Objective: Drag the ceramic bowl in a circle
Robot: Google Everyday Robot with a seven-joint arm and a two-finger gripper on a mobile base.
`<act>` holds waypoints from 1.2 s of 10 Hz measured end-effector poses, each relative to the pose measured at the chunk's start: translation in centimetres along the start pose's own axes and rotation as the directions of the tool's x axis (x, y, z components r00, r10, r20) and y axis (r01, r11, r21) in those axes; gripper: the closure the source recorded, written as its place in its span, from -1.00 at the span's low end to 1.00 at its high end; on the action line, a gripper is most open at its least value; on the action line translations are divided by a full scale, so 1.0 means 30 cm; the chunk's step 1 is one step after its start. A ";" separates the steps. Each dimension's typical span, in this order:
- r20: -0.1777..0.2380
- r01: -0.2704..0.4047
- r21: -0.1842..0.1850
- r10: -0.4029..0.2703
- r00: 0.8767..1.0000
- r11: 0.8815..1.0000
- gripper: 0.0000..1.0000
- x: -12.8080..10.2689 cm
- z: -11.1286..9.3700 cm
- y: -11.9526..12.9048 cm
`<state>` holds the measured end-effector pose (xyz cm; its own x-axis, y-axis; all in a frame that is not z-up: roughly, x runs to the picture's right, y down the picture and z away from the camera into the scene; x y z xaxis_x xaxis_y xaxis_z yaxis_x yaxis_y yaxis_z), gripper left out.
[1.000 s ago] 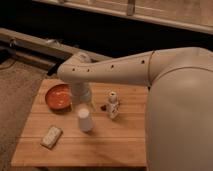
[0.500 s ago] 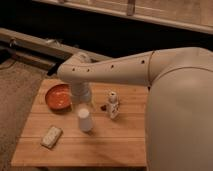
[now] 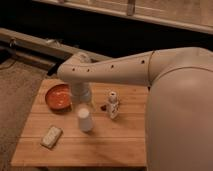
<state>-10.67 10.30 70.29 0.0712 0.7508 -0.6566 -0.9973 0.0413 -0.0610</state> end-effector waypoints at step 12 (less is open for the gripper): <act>0.032 0.090 0.059 -0.092 0.995 0.994 -0.30 -0.130 0.026 0.081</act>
<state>-13.38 8.00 73.30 0.1617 0.7644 -0.6241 -0.9862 0.1472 -0.0752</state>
